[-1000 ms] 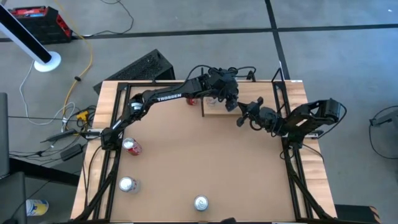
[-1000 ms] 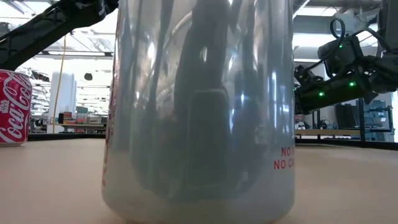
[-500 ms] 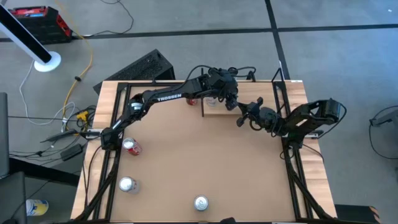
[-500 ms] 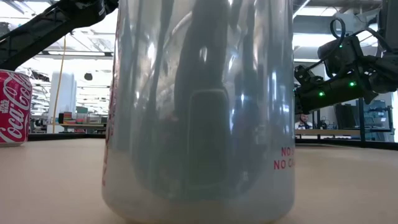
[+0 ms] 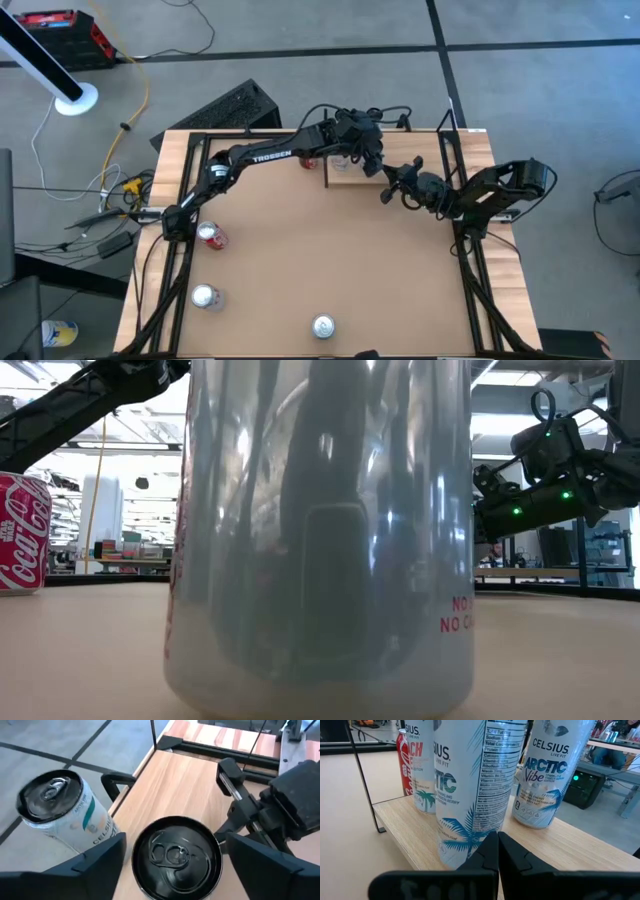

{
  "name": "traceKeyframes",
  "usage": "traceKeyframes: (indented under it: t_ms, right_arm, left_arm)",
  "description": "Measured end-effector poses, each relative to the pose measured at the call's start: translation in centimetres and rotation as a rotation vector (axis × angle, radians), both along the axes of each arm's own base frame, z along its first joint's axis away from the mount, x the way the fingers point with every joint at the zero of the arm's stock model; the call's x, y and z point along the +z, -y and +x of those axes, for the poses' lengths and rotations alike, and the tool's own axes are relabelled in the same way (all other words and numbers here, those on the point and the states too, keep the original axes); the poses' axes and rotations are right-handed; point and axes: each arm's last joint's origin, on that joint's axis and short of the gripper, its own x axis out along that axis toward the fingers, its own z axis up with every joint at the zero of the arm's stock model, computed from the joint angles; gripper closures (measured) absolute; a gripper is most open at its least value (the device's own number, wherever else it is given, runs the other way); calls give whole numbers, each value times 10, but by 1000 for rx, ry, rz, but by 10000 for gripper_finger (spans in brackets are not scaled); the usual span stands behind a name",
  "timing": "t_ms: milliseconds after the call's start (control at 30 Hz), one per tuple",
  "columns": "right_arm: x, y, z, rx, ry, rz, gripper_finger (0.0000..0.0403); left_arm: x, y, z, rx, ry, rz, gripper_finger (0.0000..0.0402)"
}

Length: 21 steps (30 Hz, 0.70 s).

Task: Place canned beverage on shelf
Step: Put the white and blue soda can on the shelf align with the other white and blue soda can

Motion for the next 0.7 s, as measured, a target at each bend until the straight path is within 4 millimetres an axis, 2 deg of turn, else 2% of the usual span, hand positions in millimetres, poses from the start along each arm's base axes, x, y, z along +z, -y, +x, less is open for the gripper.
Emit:
traceKeyframes:
  t_ms: [167,433,600,700]
  right_arm:
    - [0,0,0,1,-5,-5,380]
    - [4,-4,-1,32,-64,-48,380]
    - [14,-10,-5,60,-105,-73,380]
    - [21,-14,-9,71,-113,-77,380]
  left_arm:
    - [4,0,1,-9,14,24,40]
    - [30,3,-6,-4,20,19,36]
    - [50,7,-22,11,-8,43,35]
    - [69,10,-33,14,4,61,35]
